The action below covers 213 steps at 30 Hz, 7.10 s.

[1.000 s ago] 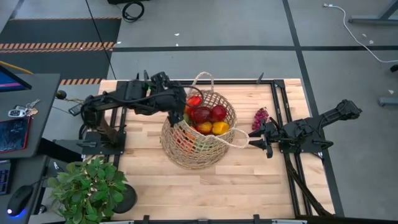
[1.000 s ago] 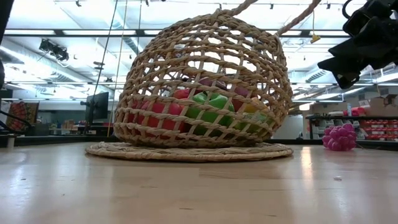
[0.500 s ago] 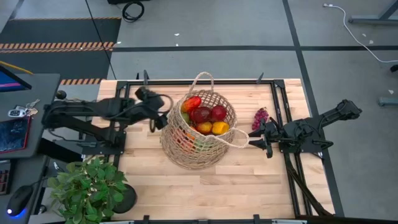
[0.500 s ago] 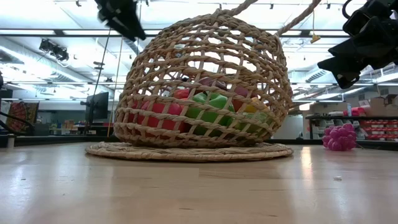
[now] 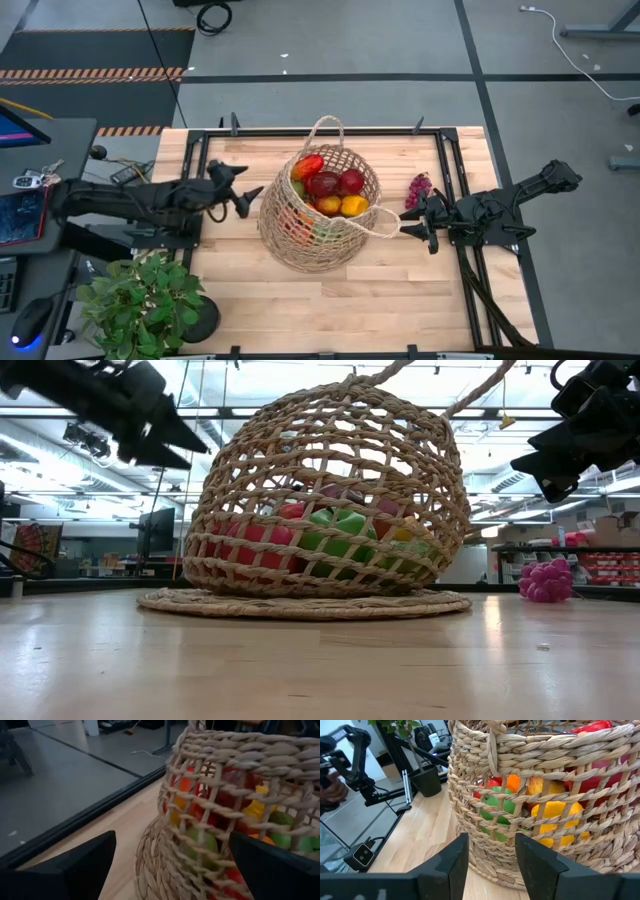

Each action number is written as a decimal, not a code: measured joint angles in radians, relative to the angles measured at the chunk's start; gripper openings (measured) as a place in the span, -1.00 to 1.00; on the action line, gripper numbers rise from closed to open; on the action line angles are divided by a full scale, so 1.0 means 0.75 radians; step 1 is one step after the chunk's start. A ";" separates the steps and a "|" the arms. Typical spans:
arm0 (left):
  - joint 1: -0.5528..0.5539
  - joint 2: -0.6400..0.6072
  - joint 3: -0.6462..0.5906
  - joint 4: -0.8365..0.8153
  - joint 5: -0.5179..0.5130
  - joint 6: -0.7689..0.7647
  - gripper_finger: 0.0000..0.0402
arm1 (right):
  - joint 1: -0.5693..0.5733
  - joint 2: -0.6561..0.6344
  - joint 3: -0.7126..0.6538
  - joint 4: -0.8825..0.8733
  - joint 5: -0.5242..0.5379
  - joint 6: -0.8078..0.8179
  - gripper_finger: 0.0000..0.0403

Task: Build produce basket
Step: Put the grapes into the basket

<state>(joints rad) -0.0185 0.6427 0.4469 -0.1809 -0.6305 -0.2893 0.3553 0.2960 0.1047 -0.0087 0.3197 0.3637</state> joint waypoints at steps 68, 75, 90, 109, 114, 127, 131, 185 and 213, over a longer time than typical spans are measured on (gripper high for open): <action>-0.061 -0.404 -0.585 0.520 0.029 0.681 0.96 | 0.000 0.000 0.000 0.000 0.000 0.000 -0.17; -0.061 -0.404 -0.585 0.520 0.030 0.681 0.96 | 0.000 0.000 0.000 0.000 0.000 0.000 -0.17; -0.061 -0.404 -0.585 0.520 0.030 0.681 0.96 | 0.000 0.000 0.000 0.000 0.000 0.000 -0.17; -0.061 -0.404 -0.586 0.520 0.030 0.680 0.96 | 0.000 0.000 0.000 0.008 0.000 0.009 -0.17; -0.061 -0.404 -0.586 0.520 0.030 0.681 0.96 | -0.014 -0.001 0.000 0.267 0.040 -0.005 -0.17; -0.061 -0.403 -0.586 0.520 0.030 0.681 0.96 | -0.013 0.000 0.000 0.527 0.038 0.010 -0.17; -0.061 -0.403 -0.586 0.520 0.030 0.681 0.96 | -0.013 0.000 0.000 0.528 0.037 0.010 -0.17; -0.061 -0.403 -0.586 0.522 0.030 0.681 0.96 | -0.206 0.613 0.259 -0.691 0.251 0.622 -0.18; -0.061 -0.403 -0.586 0.522 0.030 0.680 0.96 | -0.199 0.964 0.456 -1.178 0.628 1.031 0.13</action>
<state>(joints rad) -0.0643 0.3401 0.0074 0.2108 -0.6079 0.2211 0.2059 1.0187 0.4464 -0.8925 0.7905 1.1370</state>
